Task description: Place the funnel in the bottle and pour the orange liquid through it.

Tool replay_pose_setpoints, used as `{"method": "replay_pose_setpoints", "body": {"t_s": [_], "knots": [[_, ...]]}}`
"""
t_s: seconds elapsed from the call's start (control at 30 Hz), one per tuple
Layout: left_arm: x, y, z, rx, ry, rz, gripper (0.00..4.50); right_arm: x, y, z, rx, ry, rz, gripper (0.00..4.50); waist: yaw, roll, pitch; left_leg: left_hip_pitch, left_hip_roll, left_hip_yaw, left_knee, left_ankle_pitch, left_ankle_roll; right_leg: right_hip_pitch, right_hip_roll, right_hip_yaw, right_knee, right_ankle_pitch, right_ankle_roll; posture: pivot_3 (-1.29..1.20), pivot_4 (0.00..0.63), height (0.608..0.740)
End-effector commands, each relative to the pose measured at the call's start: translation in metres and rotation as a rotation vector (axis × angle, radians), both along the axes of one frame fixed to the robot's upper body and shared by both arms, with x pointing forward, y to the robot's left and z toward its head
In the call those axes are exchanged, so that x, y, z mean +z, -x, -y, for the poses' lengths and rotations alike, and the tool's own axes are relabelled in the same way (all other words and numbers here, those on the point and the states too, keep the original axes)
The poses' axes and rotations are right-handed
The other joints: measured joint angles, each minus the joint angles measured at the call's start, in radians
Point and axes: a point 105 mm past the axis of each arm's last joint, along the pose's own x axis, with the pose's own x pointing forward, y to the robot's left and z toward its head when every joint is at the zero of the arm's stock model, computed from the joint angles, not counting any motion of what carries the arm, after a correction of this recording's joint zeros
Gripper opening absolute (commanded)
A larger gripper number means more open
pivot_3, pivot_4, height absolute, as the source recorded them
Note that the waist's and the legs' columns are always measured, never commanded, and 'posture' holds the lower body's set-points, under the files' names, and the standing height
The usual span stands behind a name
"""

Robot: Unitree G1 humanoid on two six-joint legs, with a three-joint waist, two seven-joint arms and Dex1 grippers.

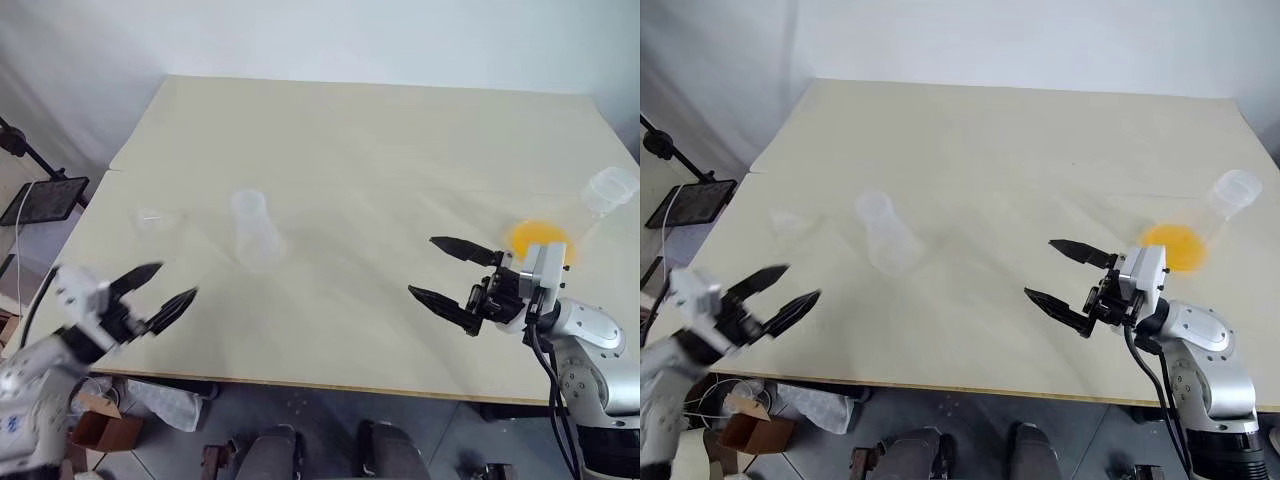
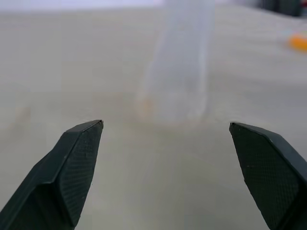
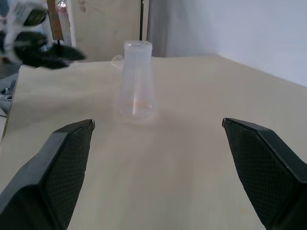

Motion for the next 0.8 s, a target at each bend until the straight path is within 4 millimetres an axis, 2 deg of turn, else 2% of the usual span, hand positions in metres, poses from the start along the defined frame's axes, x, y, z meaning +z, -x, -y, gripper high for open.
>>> {"method": "replay_pose_setpoints", "body": {"t_s": [0.03, 0.17, 0.3, 0.53, 0.63, 0.77, 0.8], "knots": [[0.006, -0.018, 0.017, -0.026, -0.026, -0.003, 4.5, 0.004, 0.004, 0.004, -0.004, 0.005, 0.035, 4.47, -0.009, 0.0, 0.0, 0.0, 0.0, 0.001, 0.0, 0.0, 0.0, -0.001, 0.001, 0.0, 0.0, 0.0, 0.0, 0.0, 0.15, 0.74], [0.009, -0.045, 0.033, -0.026, -0.046, -0.002, 4.5, 0.002, 0.009, 0.004, -0.011, 0.003, 0.035, 4.47, -0.014, 0.0, 0.0, 0.0, 0.001, 0.002, 0.0, 0.0, 0.0, -0.002, 0.009, -0.004, 0.003, 0.0, 0.0, 0.0, 0.15, 0.74], [0.014, -0.062, 0.05, -0.041, -0.019, 0.014, 4.5, 0.0, 0.012, 0.004, -0.023, -0.003, 0.034, 4.47, -0.014, 0.0, 0.0, -0.001, 0.001, 0.002, 0.003, 0.0, 0.0, -0.002, 0.009, -0.007, 0.004, 0.0, 0.0, 0.0, 0.15, 0.74], [0.017, -0.07, 0.067, -0.079, 0.02, 0.014, 4.5, -0.003, 0.015, 0.001, -0.042, -0.014, 0.034, 4.47, -0.002, -0.001, 0.0, -0.001, 0.002, 0.002, 0.008, 0.0, 0.0, -0.001, 0.009, -0.006, 0.005, 0.0, 0.0, 0.0, 0.15, 0.74], [0.02, -0.068, 0.067, -0.092, 0.014, 0.017, 3.89, -0.005, 0.018, 0.002, -0.054, -0.015, 0.03, 4.5, 0.001, 0.0, 0.0, -0.001, 0.002, 0.001, 0.008, 0.0, 0.0, -0.001, 0.009, -0.004, 0.005, 0.0, 0.0, 0.0, 0.15, 0.74], [0.024, -0.069, 0.066, -0.103, 0.011, 0.024, 2.65, -0.006, 0.02, 0.002, -0.071, -0.018, 0.028, 4.5, 0.003, 0.0, 0.0, -0.002, 0.002, 0.001, 0.009, 0.0, 0.0, 0.0, 0.009, -0.003, 0.005, 0.0, 0.001, 0.0, 0.15, 0.74], [0.026, -0.071, 0.067, -0.106, 0.009, 0.028, 2.56, -0.007, 0.021, 0.002, -0.075, -0.019, 0.025, 4.5, 0.004, 0.0, 0.0, -0.002, 0.002, 0.001, 0.009, 0.0, 0.0, 0.0, 0.009, -0.002, 0.005, 0.0, 0.001, 0.0, 0.15, 0.74]]}}
